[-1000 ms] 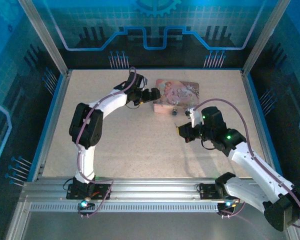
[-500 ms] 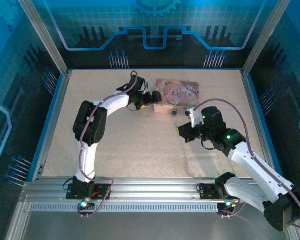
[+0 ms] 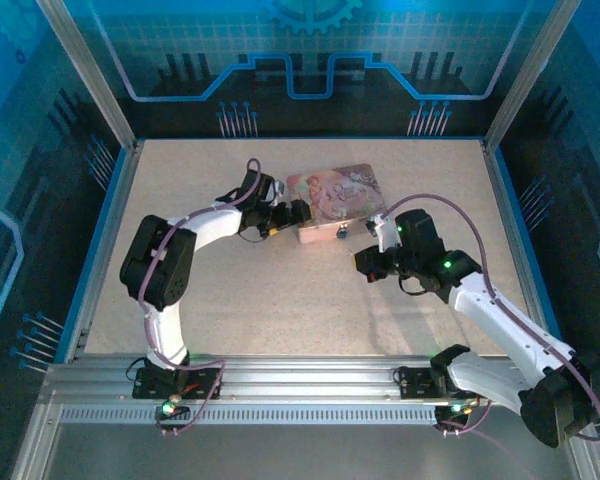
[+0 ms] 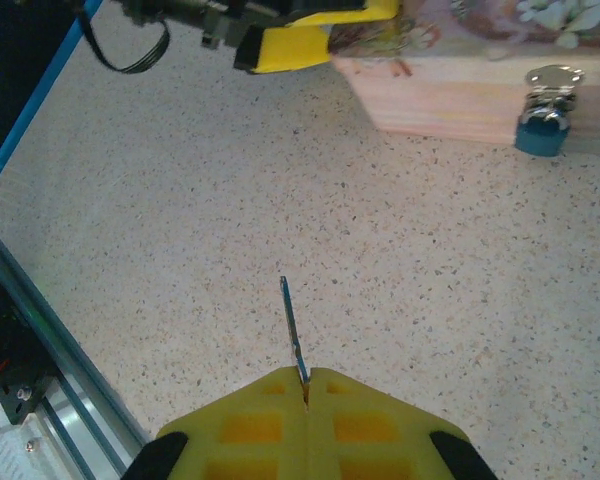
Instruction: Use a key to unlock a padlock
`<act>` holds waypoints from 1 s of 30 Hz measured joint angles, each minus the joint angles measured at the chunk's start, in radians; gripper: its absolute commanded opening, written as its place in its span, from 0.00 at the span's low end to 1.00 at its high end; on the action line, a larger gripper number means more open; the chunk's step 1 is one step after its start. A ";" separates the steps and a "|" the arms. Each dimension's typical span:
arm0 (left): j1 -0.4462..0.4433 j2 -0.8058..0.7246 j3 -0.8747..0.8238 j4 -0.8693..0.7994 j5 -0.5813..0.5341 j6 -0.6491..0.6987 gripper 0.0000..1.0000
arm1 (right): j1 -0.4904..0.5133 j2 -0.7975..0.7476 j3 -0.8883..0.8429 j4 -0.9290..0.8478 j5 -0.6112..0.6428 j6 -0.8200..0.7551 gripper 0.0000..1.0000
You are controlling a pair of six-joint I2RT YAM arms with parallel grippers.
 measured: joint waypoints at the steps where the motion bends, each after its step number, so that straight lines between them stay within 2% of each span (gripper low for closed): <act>1: 0.002 -0.021 -0.027 0.003 -0.002 0.003 0.98 | 0.000 0.003 0.001 0.000 0.000 0.000 0.00; 8: 0.023 -0.189 -0.223 0.013 -0.030 0.019 0.99 | 0.000 0.036 0.014 0.000 -0.003 0.000 0.00; 13: 0.091 -0.226 -0.281 0.029 -0.002 0.020 0.99 | 0.000 0.055 0.016 0.001 -0.004 0.000 0.00; 18: 0.158 -0.211 -0.263 0.022 0.011 0.045 0.98 | 0.000 0.061 0.016 0.003 -0.007 0.001 0.00; 24: 0.218 -0.121 -0.129 -0.038 0.014 0.092 0.98 | 0.000 0.074 0.016 0.017 -0.021 0.016 0.00; 30: 0.243 -0.102 -0.051 -0.117 -0.042 0.136 0.99 | 0.000 0.122 0.016 0.061 -0.047 0.040 0.00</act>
